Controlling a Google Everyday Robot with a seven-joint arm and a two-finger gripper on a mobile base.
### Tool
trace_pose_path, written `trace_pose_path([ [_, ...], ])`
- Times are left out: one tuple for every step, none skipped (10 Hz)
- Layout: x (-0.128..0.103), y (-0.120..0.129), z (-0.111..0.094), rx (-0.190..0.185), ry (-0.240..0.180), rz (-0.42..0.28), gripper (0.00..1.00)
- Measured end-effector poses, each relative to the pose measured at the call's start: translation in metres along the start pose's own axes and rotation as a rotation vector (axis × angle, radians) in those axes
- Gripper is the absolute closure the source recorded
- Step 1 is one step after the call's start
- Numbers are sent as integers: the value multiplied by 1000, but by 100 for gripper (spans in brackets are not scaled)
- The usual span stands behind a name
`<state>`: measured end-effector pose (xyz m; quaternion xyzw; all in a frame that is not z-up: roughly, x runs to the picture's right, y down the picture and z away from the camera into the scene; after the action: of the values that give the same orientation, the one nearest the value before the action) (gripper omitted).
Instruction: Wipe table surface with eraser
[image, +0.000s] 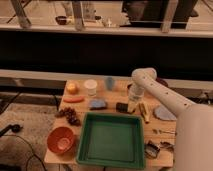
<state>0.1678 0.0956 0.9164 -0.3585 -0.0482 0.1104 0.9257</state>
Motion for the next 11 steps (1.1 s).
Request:
trace_pose_path([
  [-2,-13,0,12,5,0,100],
  [-6,-23,-1,24,9,-3,100],
  [-11,-30,0,30,10,-9,100],
  [-17,-33,-1,33,11,-19,100],
  [-23,-34,0,35,10,-30,100],
  [-30,-31,1,31,3,-44,100],
  [-35,-27,2,28,-5,-54,100],
  [-45,-15,4,15,-23,-71,100],
  [-46,-8,4,9,-28,-76,100],
  [-44,1,4,2,-31,-78,100],
  [-41,10,1,-1,-31,-76,100],
])
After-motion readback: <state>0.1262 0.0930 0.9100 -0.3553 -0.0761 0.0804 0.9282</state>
